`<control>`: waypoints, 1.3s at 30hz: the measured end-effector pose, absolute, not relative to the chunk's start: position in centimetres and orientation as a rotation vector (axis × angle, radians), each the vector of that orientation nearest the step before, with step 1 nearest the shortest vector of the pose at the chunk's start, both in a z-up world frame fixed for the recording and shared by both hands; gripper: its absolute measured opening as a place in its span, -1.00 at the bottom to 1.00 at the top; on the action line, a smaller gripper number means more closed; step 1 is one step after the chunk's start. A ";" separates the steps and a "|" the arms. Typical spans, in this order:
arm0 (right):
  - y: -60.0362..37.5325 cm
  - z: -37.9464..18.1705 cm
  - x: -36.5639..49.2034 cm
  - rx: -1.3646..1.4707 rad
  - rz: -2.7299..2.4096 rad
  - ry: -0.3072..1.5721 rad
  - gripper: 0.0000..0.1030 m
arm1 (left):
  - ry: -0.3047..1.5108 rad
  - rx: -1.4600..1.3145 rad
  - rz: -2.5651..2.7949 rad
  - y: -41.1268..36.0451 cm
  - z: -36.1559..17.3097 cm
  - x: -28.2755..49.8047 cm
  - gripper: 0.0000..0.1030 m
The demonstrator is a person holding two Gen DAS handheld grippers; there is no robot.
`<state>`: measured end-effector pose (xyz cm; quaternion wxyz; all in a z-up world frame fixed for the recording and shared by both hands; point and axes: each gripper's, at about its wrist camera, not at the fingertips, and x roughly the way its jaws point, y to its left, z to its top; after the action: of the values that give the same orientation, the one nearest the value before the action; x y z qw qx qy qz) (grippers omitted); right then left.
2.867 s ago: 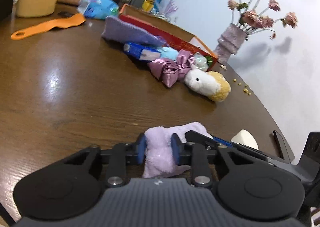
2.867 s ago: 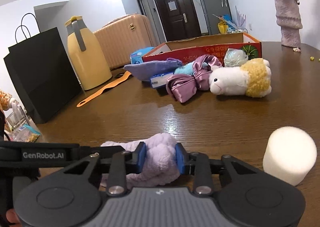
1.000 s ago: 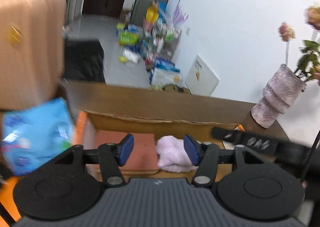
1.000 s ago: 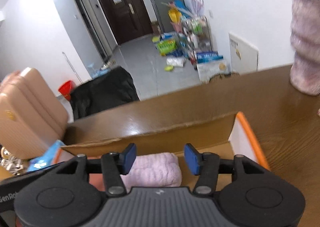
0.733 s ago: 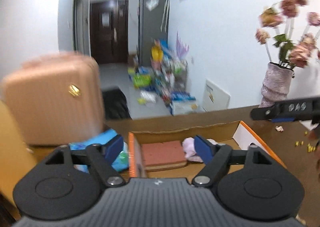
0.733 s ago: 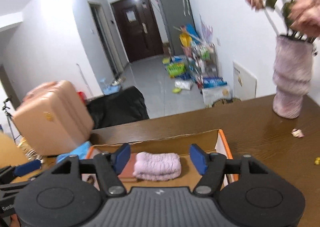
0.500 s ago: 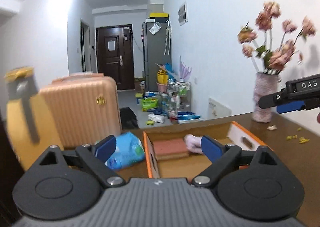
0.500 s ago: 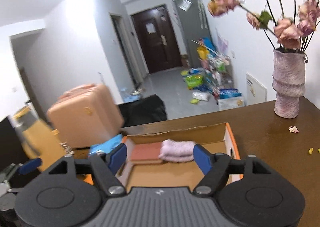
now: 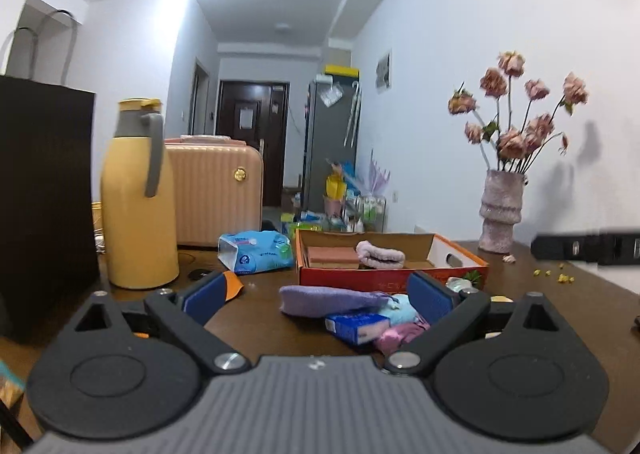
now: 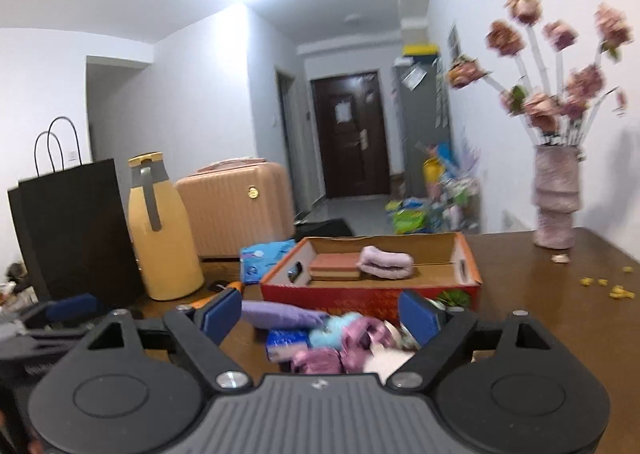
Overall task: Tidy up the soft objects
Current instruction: 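Withdraw both grippers from the box back over the table, then move both open grippers toward the white round soap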
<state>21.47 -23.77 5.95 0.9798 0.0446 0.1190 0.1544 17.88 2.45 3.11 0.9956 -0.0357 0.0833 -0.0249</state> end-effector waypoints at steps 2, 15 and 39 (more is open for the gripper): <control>-23.5 4.3 18.8 0.078 0.275 0.223 0.70 | 0.160 -0.097 -0.061 2.5 2.0 16.1 0.97; -26.8 -2.6 14.0 0.029 0.145 0.327 0.70 | 0.279 -0.049 -0.173 -1.9 -1.8 15.5 0.97; -27.5 -3.6 23.6 0.202 0.297 0.459 0.46 | 0.433 -0.050 -0.117 -2.7 -3.5 22.7 0.96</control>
<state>23.62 -27.46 -3.58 0.9578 0.0993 0.2264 0.1465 22.70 -2.69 -3.51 0.9747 -0.0247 0.2146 -0.0579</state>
